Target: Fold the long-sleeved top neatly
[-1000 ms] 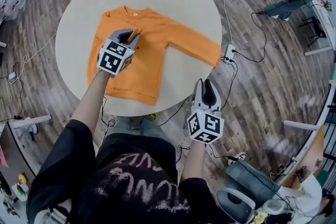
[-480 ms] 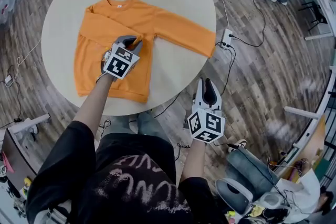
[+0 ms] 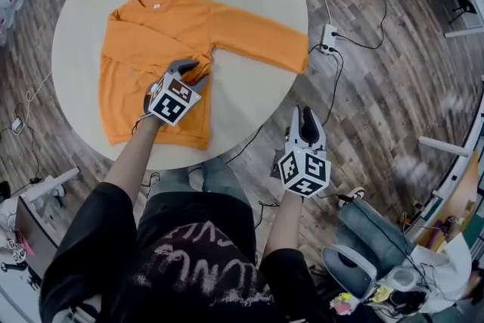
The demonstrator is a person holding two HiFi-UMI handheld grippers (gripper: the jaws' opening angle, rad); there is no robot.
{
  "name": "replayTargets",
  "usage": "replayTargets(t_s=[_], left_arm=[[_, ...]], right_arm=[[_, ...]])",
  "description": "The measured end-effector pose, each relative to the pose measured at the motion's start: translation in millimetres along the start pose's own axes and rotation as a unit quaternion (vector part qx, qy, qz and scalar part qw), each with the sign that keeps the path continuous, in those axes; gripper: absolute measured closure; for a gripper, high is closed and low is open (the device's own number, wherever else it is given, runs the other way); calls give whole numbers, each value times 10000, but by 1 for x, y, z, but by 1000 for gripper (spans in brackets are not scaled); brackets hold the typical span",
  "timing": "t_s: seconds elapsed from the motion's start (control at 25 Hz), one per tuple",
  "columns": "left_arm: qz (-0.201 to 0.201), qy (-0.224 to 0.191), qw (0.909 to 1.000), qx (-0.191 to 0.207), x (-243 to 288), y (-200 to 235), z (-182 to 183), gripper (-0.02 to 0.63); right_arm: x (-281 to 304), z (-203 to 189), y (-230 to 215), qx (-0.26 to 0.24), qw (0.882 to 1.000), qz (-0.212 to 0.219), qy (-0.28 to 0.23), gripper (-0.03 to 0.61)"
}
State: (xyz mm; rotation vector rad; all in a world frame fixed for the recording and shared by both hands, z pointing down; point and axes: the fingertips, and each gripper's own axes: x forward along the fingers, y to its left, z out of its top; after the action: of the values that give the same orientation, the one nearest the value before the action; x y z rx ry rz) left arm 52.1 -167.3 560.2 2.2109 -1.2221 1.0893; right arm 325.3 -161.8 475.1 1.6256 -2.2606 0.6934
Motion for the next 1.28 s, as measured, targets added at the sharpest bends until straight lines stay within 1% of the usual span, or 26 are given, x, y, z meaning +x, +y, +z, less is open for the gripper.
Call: replayTargets(t_s=[0.16, 0.32, 0.52, 0.64, 0.72, 0.88, 1.0, 1.12, 1.28], left_arm=[[-44, 26, 10000, 79, -3, -6, -3, 430], [13, -69, 9998, 177, -14, -3, 3, 433], [71, -249, 9996, -92, -25, 7, 9, 511], [208, -323, 9993, 26, -31, 11, 10, 603], [279, -320, 9991, 46, -35, 15, 8, 603], [371, -301, 9985, -274, -40, 25, -1, 603], [485, -289, 9975, -419, -43, 33, -5, 603], [529, -222, 9974, -444, -42, 36, -8, 603], [609, -195, 9966, -512, -43, 43, -8, 603]], right_arm=[[16, -18, -26, -51, 9996, -252, 139, 462], [32, -30, -48, -130, 9987, -384, 292, 444], [59, -47, -67, -132, 9983, -380, 433, 421], [76, -60, -78, -245, 9974, -405, 552, 420], [91, -70, -85, -246, 9968, -425, 634, 419], [113, -88, -97, -154, 9965, -374, 727, 417], [129, -101, -97, -255, 9960, -273, 809, 412], [141, -106, -95, -297, 9966, -161, 745, 390], [156, -111, -88, -320, 9969, 52, 712, 337]])
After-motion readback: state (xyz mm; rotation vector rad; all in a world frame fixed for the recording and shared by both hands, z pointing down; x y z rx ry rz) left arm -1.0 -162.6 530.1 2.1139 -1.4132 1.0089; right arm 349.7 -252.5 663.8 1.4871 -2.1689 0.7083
